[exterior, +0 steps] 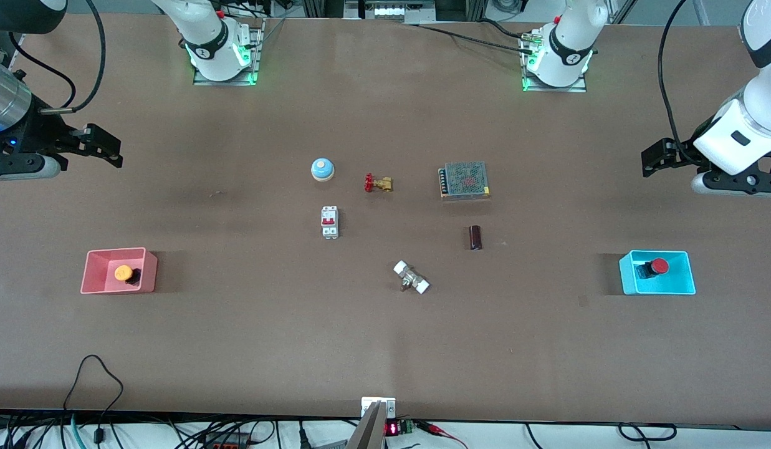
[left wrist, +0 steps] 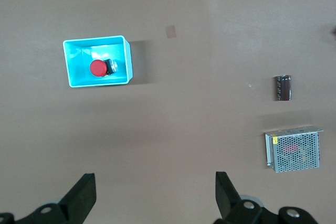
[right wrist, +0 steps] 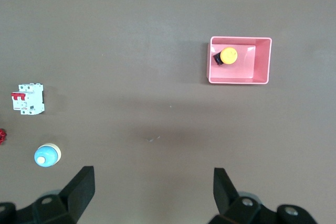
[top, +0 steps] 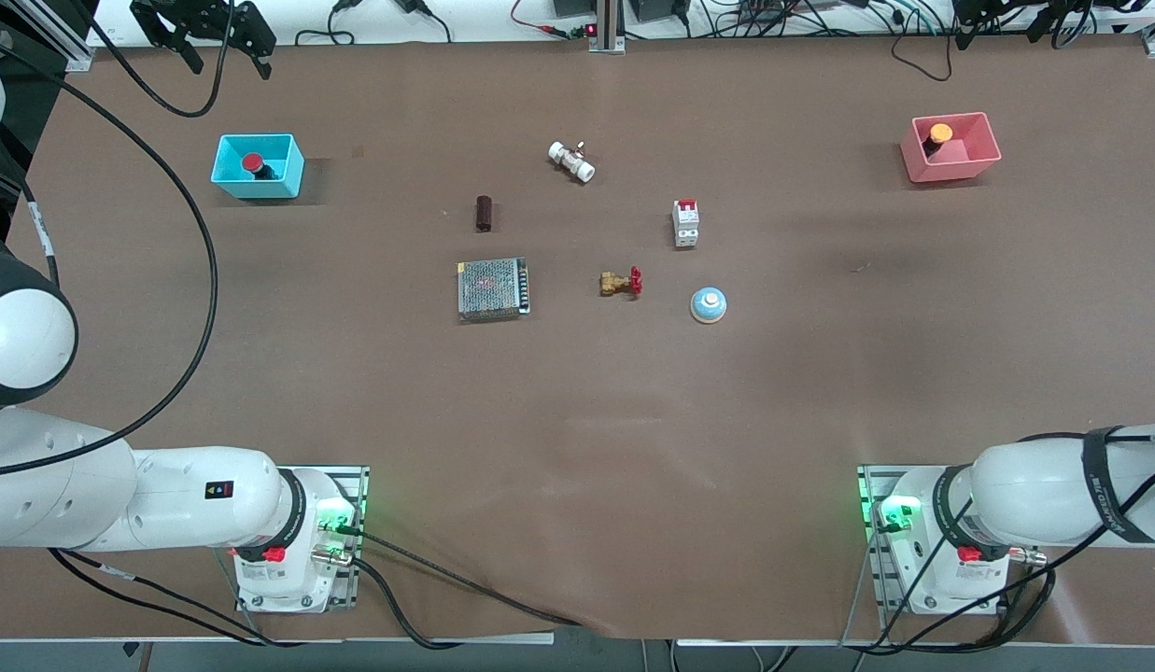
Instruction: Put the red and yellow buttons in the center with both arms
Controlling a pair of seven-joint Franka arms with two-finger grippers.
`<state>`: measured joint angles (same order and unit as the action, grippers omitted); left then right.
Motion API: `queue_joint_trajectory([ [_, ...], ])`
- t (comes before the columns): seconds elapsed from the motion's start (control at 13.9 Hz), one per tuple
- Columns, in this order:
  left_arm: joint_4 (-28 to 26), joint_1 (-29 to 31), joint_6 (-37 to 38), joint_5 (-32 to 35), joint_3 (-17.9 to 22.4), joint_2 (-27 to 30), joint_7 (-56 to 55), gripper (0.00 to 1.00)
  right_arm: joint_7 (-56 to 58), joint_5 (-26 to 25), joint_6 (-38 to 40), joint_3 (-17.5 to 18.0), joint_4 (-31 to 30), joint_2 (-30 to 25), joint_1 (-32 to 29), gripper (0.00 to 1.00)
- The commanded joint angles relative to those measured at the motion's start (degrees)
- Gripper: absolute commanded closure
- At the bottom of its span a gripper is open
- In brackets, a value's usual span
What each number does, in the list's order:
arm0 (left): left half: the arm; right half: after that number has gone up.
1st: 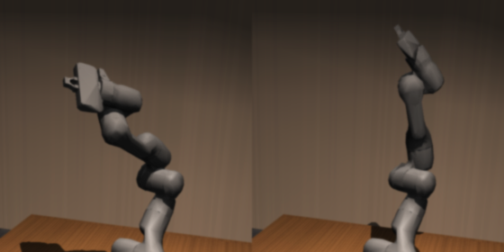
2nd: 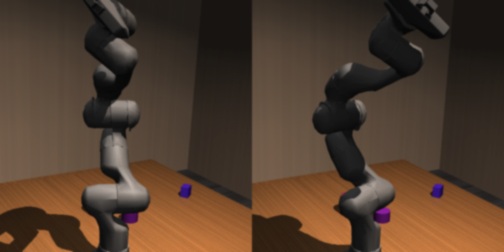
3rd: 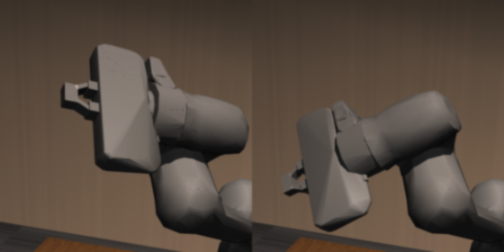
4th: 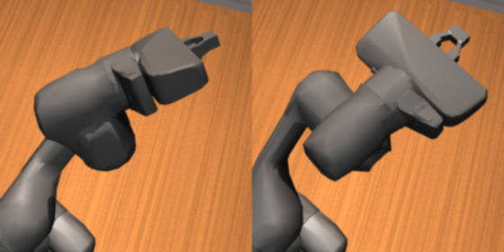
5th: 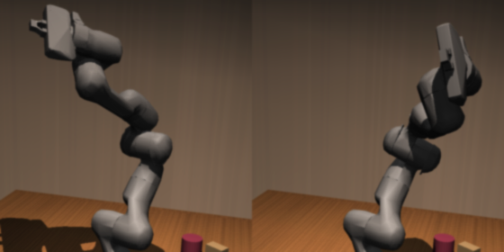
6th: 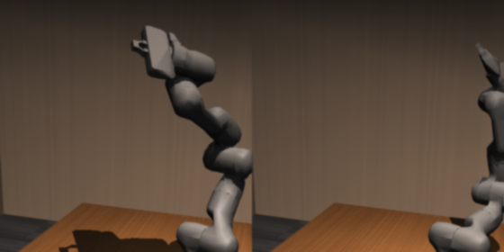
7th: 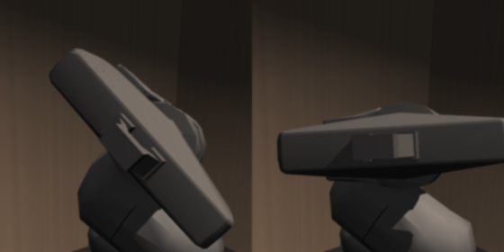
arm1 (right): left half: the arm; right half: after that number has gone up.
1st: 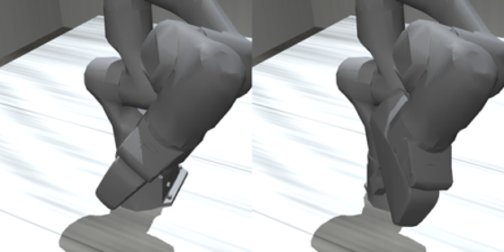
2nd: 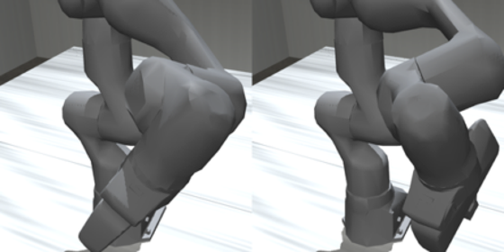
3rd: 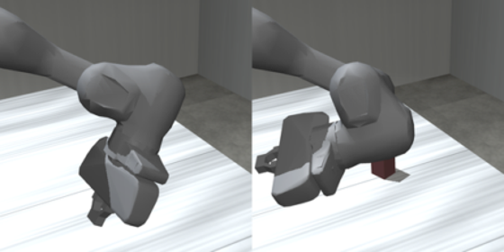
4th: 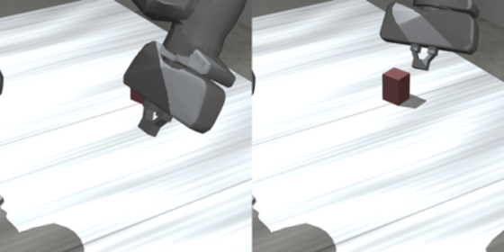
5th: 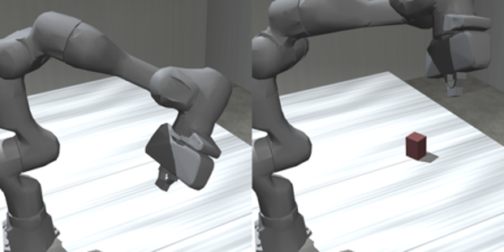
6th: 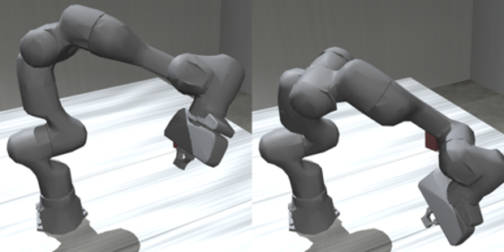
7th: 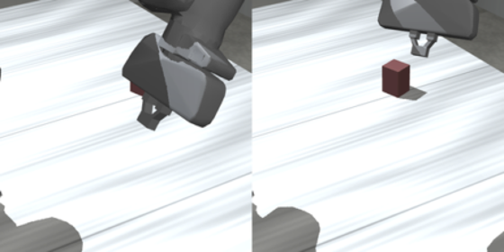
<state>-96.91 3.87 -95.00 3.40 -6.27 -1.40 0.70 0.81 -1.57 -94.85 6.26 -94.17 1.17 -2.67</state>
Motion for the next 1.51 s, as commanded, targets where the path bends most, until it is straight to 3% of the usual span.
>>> queue_joint_trajectory([
  [0.0, -0.5, 0.4, 0.7, -0.1, -0.4, 1.0, 0.9, 0.0, 0.4, -0.1, 1.2, 0.0, 1.0, 0.4, -0.1, 0.0],
  [0.36, 0.0, 0.4, 1.5, -0.4, -0.4, 0.6, 0.2, 0.0, 0.5, -0.1, 0.9, 0.0, 1.0, 1.1, -0.1, 0.0],
  [0.58, 2.5, 0.4, 2.1, -1.7, 0.2, -1.6, 0.4, 0.0, 1.4, -0.2, 0.6, -0.1, 1.0, 4.6, -1.1, 0.0],
  [0.86, 10.8, 2.4, 2.2, -1.6, 0.4, -12.5, 1.0, 0.0, 1.5, -0.8, -3.7, -0.2, 1.0, 11.5, -3.2, 0.0],
  [1.01, 11.2, 6.1, 1.1, -1.4, 0.4, -16.1, 1.8, 0.0, 2.6, -0.9, -8.0, -0.2, 1.0, 15.0, -5.1, 0.0],
  [1.44, 10.9, 10.0, -17.1, 2.0, 0.5, -26.8, 5.4, 0.0, 11.8, -1.0, -19.5, -0.2, 1.0, 22.1, -9.2, 0.0],
])
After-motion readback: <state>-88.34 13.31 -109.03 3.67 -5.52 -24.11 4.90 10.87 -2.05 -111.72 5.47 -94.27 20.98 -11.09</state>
